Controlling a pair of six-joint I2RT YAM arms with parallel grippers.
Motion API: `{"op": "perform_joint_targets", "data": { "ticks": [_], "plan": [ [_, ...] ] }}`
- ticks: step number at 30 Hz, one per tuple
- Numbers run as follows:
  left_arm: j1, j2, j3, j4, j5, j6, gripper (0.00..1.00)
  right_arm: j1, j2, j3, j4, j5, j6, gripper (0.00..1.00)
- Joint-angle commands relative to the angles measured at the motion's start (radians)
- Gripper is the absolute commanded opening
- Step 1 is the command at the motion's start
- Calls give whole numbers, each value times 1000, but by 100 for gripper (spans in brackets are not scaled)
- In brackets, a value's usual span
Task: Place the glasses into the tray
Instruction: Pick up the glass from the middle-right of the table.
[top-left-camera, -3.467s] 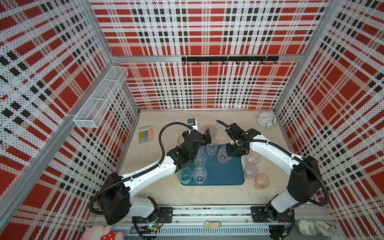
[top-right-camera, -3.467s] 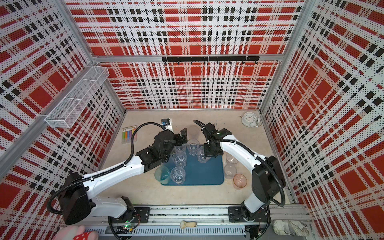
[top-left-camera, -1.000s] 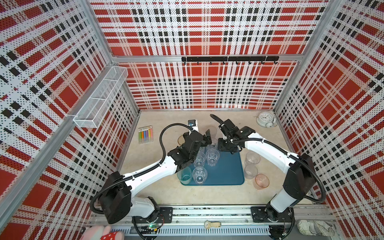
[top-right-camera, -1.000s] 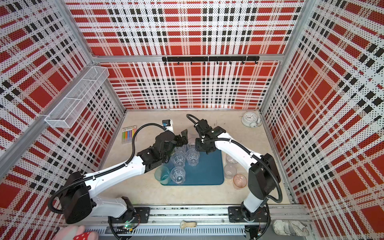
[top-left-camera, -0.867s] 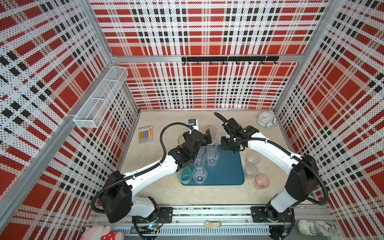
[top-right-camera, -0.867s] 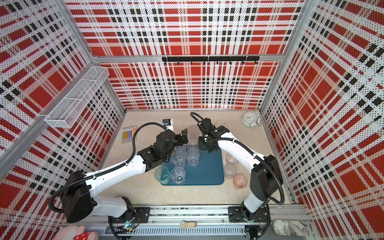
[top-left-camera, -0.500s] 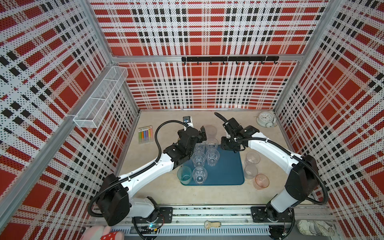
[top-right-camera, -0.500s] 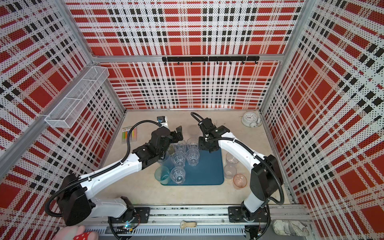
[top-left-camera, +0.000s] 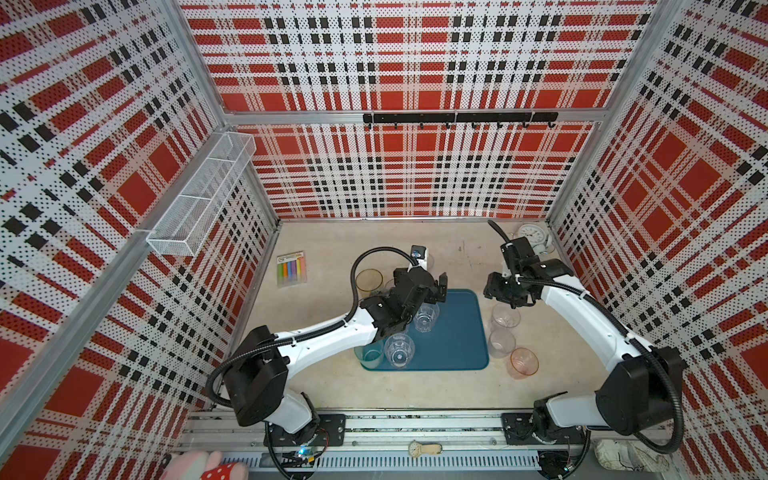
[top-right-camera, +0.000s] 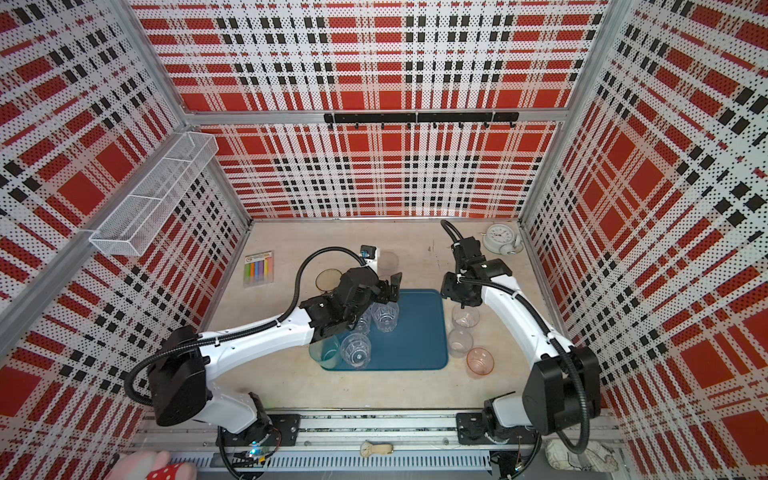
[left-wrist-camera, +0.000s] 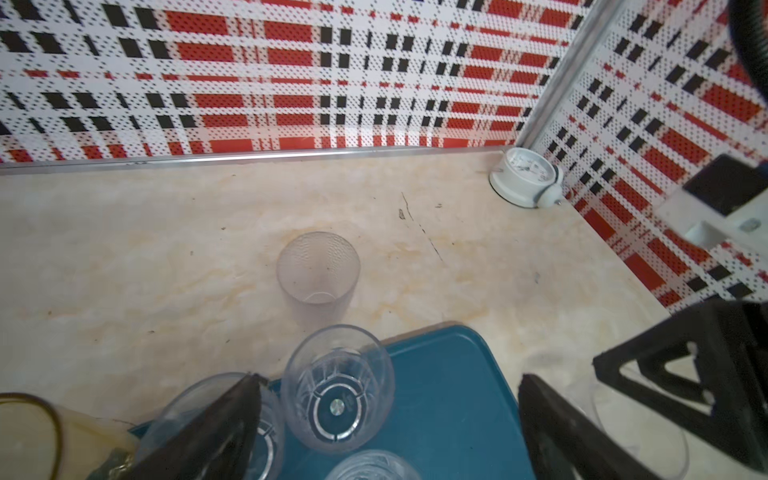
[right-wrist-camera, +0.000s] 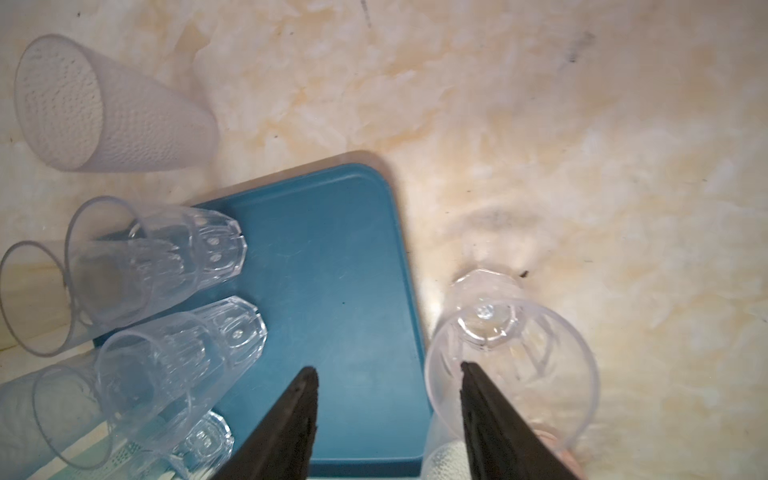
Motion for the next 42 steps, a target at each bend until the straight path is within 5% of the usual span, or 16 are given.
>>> {"op": "perform_joint_targets", "data": {
  "ticks": [1,13,32,42],
  "plan": [
    [-11,18,41,34,13,36,98,-53,-42,-54,-10,-5,-20,59],
    [-13,19,27,66,8,52,98,-312,-173,-204,1,-72,-63,65],
    [-19,11,7,63,10,32,98,-316,-119,-334,156,-185,-35,38],
    [-20,10,14,52,-4,32,98,-204,-31,-306,257,-183,67,26]
  ]
}}
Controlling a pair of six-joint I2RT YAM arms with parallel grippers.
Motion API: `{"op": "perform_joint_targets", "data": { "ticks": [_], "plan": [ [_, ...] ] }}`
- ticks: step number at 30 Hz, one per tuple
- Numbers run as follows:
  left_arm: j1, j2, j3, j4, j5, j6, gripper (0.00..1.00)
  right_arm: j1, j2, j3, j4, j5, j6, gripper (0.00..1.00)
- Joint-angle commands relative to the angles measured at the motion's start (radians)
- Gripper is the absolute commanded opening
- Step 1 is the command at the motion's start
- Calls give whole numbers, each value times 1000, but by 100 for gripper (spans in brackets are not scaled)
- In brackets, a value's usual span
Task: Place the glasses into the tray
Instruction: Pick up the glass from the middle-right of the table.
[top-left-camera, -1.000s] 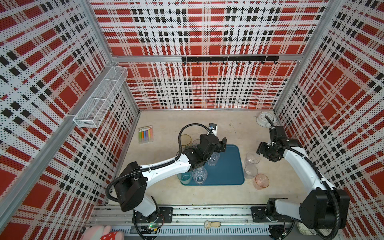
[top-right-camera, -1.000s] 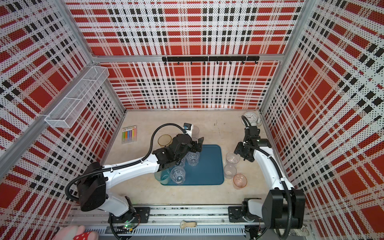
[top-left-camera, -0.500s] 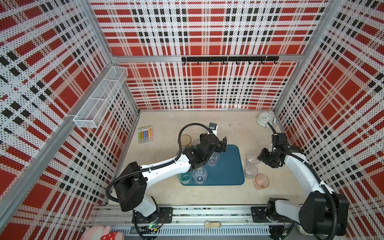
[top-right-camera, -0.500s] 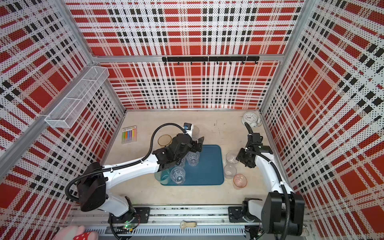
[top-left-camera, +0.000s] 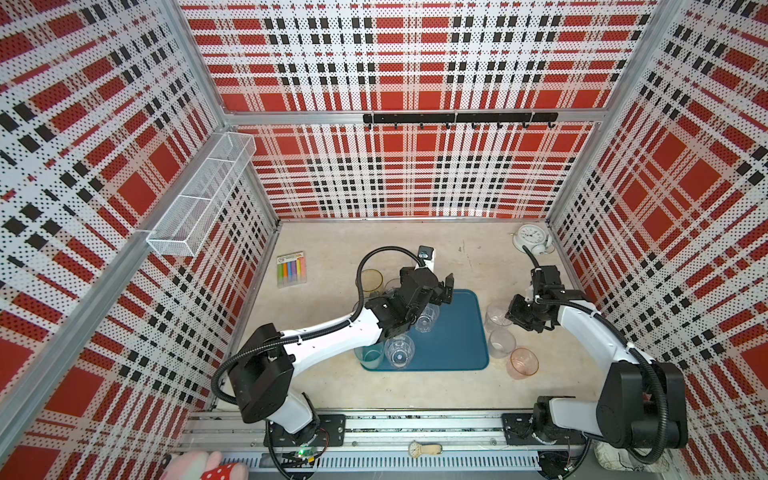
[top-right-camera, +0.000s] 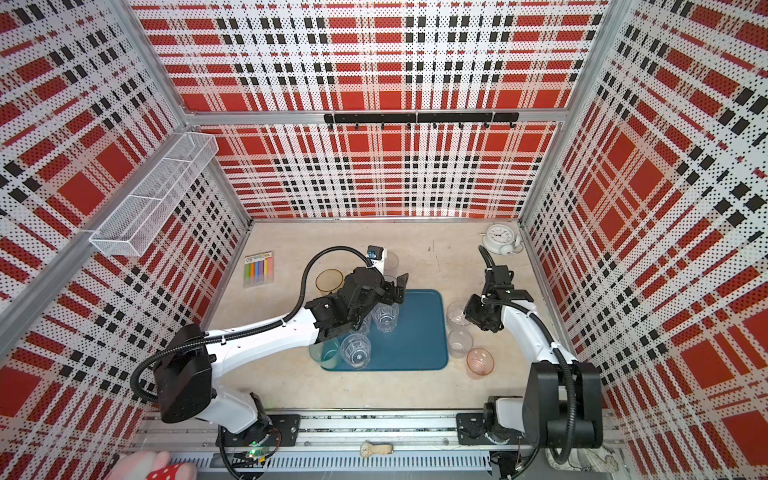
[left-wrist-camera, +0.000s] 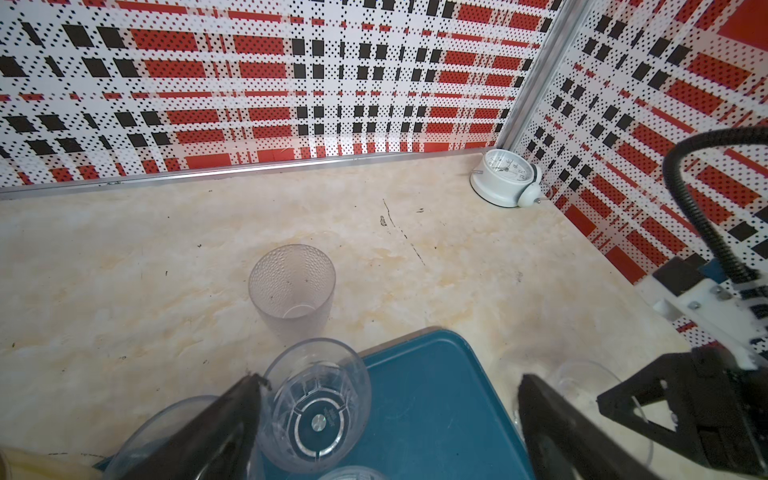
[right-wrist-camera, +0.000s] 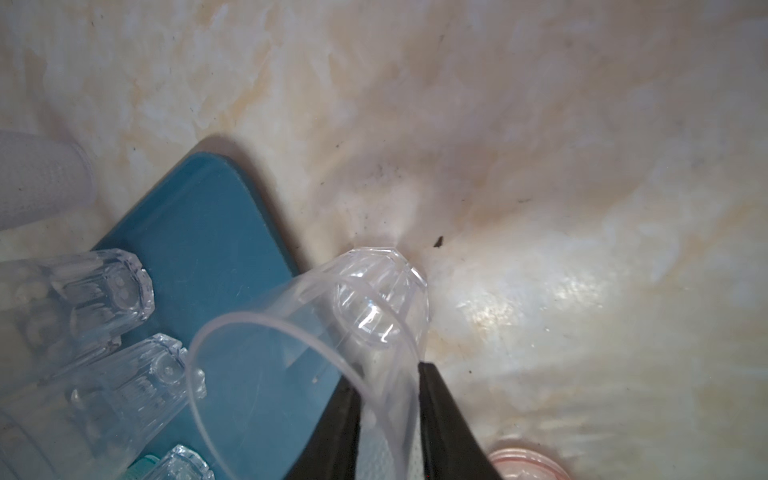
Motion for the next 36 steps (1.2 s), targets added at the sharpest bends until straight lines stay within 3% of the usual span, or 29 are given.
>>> {"op": "perform_joint_targets", "data": {
  "ticks": [1,13,25,31,36],
  "plan": [
    [-9,-6,4,6,-13,-2,98,19,22,29,57,-5,33,25],
    [-9,-19,-11,2,-38,-3,98,19,67,72,37,60,-28,8],
    [-9,-46,-29,5,-85,-7,98,38,50,227,-119,123,-134,2],
    [-2,-82,-58,-2,-159,14,98,170,34,380,-332,215,-177,1],
    [23,-129,-72,-16,-210,32,98,381,21,437,-451,288,-103,1]
  ]
}}
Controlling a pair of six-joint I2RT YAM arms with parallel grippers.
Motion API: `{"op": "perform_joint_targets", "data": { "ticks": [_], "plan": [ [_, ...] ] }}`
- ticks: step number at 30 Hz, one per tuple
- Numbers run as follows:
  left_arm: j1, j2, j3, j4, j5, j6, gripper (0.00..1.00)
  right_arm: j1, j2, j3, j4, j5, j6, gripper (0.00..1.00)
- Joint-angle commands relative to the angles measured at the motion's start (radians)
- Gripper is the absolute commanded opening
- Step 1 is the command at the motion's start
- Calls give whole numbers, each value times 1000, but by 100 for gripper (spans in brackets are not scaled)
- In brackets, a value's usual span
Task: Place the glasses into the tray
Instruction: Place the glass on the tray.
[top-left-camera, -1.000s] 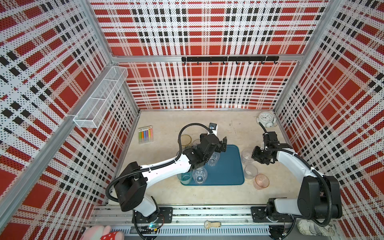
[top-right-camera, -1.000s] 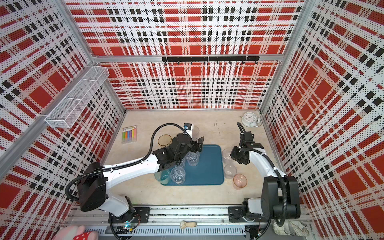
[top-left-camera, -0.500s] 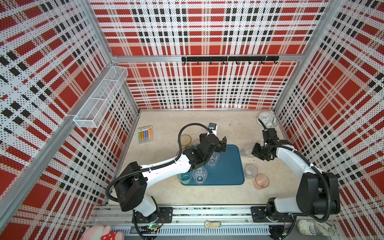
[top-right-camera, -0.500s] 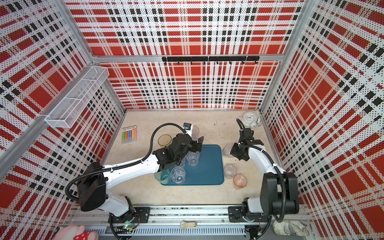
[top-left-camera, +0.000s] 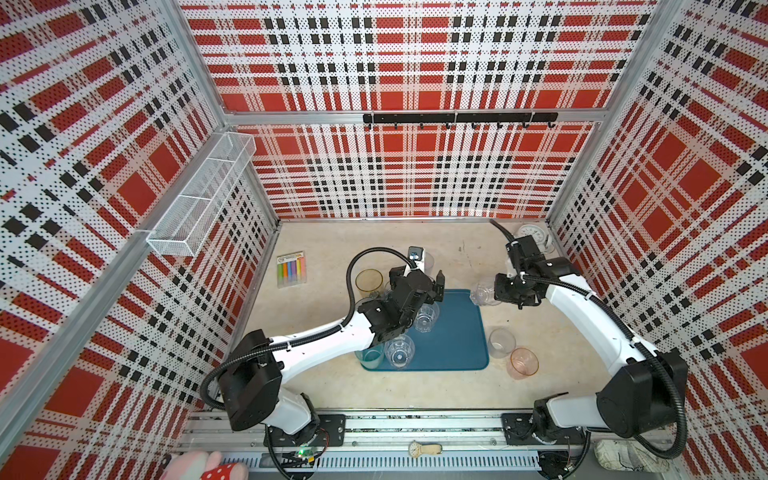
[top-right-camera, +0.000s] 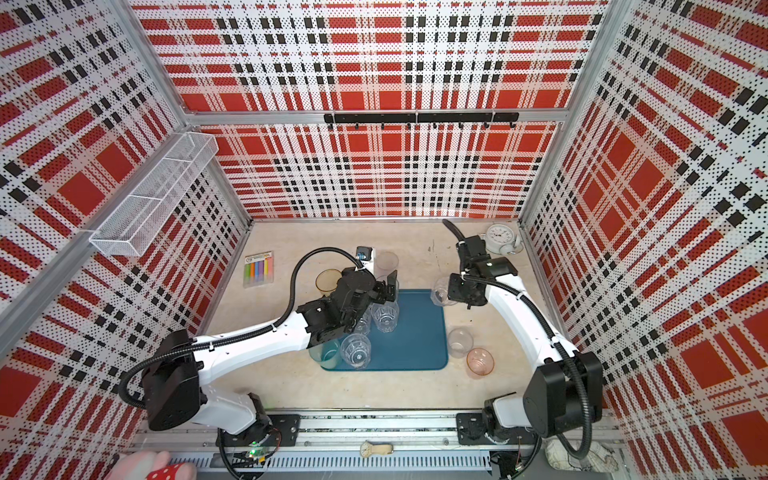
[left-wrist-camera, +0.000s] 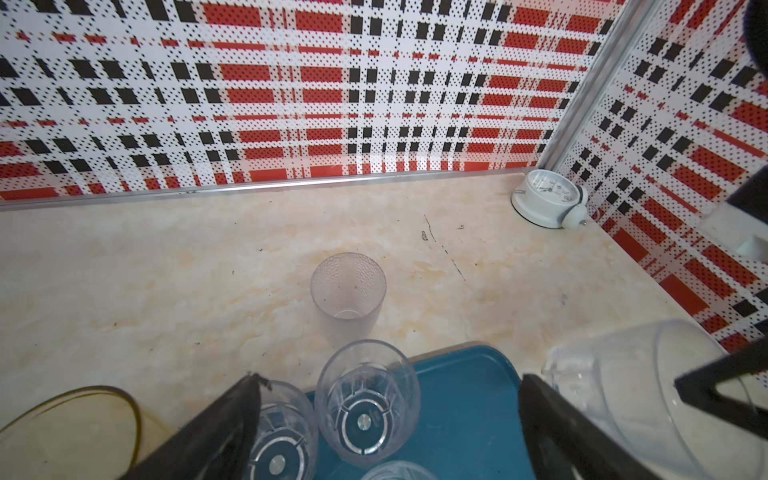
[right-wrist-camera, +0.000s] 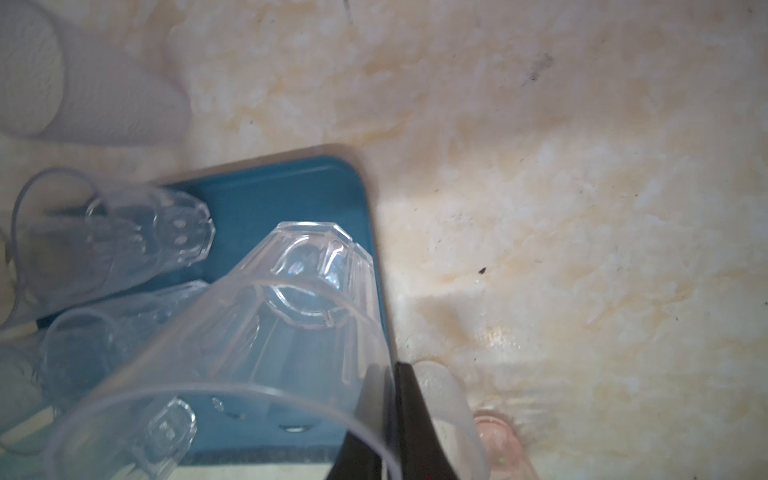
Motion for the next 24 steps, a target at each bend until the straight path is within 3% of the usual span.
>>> {"op": "perform_joint_targets", "data": {
  "ticks": [1,7,15,24],
  "plan": [
    [15,-73,-32,-7,-72,25,98,115,-23,44,-150,59,45,0],
    [44,-233,-189,57,-85,10,98,312,-16,7,-198,26,191,0],
    [100,-353,-285,97,-64,6,98,493,35,-78,-77,17,378,0],
    [113,-374,-325,134,-39,-20,98,590,129,-84,-6,72,466,1]
  ]
}}
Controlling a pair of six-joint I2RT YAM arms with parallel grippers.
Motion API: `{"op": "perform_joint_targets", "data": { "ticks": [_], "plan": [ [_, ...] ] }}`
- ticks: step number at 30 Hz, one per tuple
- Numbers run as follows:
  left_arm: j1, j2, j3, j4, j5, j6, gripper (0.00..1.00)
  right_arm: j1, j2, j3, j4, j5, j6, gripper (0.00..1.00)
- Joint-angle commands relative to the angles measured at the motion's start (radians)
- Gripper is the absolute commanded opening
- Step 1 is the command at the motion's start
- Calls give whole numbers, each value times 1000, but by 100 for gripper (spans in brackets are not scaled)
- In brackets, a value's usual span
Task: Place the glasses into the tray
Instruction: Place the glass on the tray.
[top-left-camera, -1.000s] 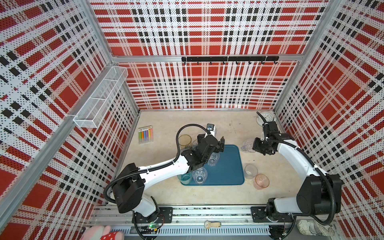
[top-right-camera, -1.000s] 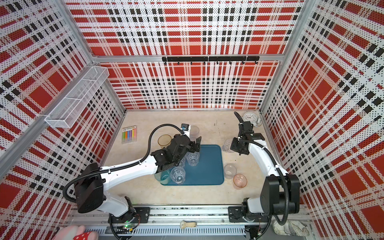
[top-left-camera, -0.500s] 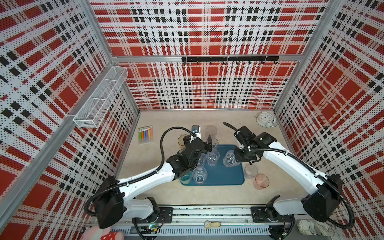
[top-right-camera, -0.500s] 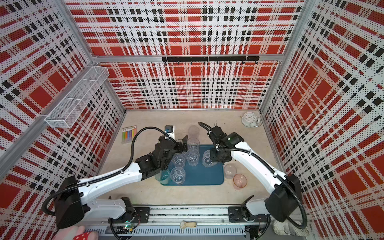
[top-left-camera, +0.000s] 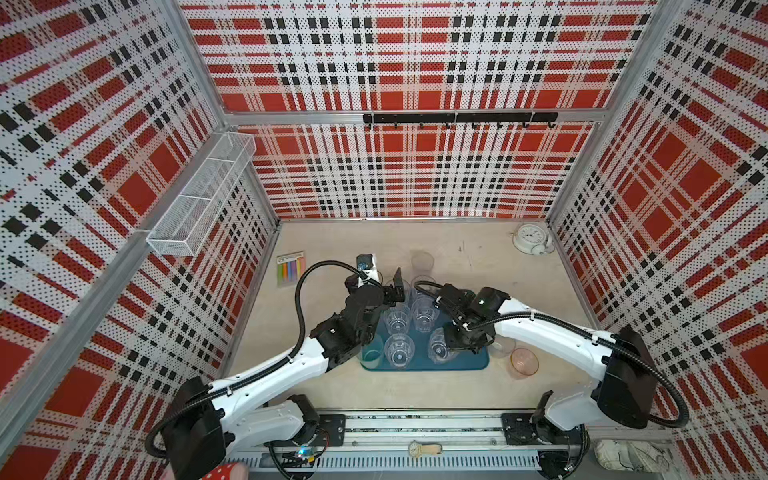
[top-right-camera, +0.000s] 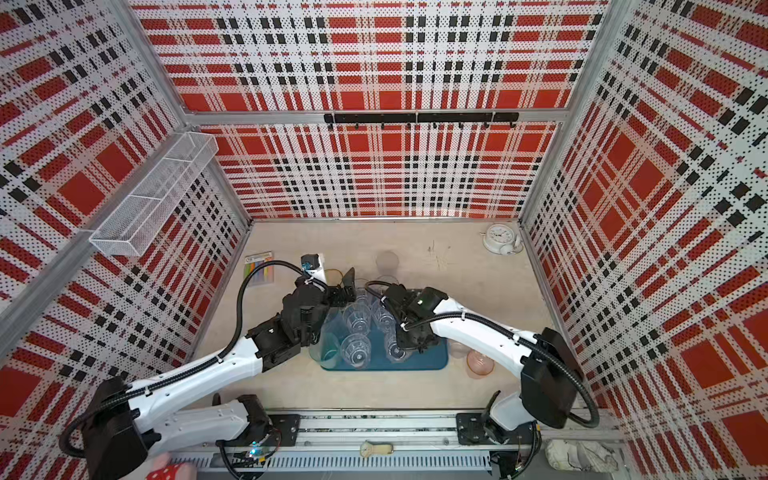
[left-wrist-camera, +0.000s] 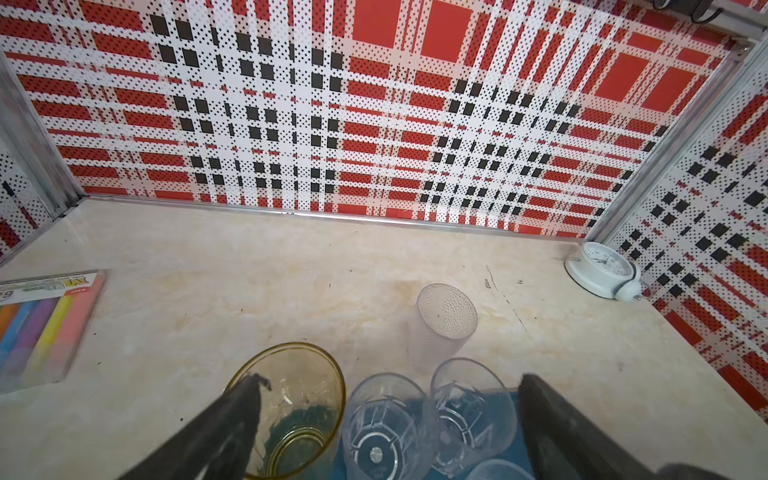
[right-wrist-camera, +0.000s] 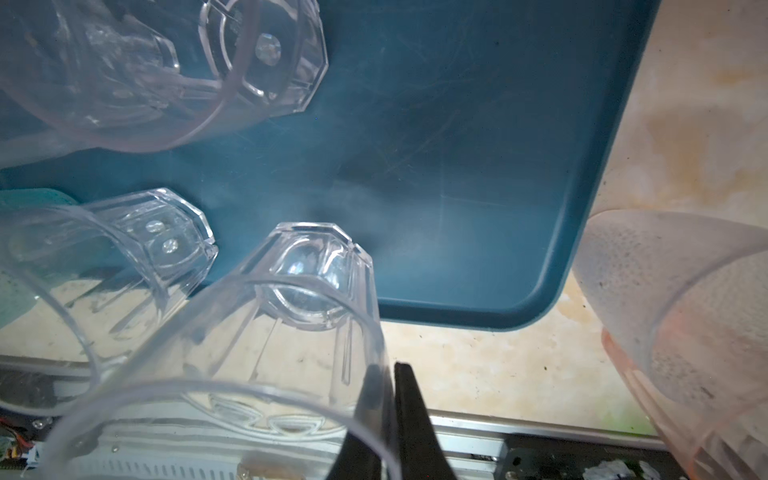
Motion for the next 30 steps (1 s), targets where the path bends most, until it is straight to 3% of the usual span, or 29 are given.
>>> {"op": "perform_joint_targets", "data": {
  "ticks": [1,9,19,25,30],
  "plan": [
    [9,-7,-20,61,30,-15,98,20,33,-4,48,36,66,1],
    [10,-1,-12,63,42,-11,98,63,119,0,64,26,76,3],
    [25,1,-20,86,57,-3,98,64,138,5,135,-71,64,21],
    [24,24,-4,96,75,0,98,54,105,51,75,-28,46,31],
    [23,40,12,95,82,0,98,-15,37,123,29,-10,-26,41]
  ]
}}
